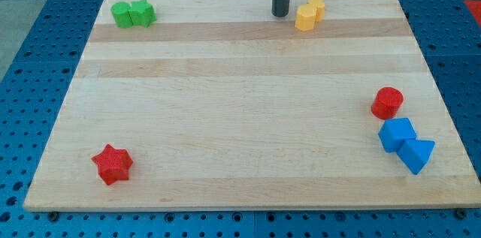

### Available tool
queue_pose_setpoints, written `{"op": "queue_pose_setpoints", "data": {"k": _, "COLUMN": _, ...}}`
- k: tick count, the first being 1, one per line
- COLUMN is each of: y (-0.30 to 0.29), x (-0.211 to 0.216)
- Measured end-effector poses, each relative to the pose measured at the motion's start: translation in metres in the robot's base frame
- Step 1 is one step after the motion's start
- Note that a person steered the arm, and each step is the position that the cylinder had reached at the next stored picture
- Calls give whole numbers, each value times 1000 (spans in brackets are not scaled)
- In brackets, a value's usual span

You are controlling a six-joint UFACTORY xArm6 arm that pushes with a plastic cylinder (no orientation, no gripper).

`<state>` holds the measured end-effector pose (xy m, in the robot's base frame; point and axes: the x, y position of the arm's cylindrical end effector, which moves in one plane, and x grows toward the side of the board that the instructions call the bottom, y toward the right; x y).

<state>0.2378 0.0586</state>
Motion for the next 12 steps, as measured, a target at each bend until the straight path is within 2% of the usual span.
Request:
{"op": "queue_pose_setpoints", "data": {"k": 2, "y": 30, "x": -2}}
{"op": "queue_pose_setpoints", "data": {"k": 4, "y": 91, "x": -5}}
{"op": "queue_pose_setpoints", "data": {"k": 8, "y": 149, "x": -5}}
{"op": "queue_pose_setpoints", "data": {"k": 9, "y": 145, "x": -8}}
{"op": "queue_pose_setpoints", "data": {"k": 12, "y": 42, "x": -21}}
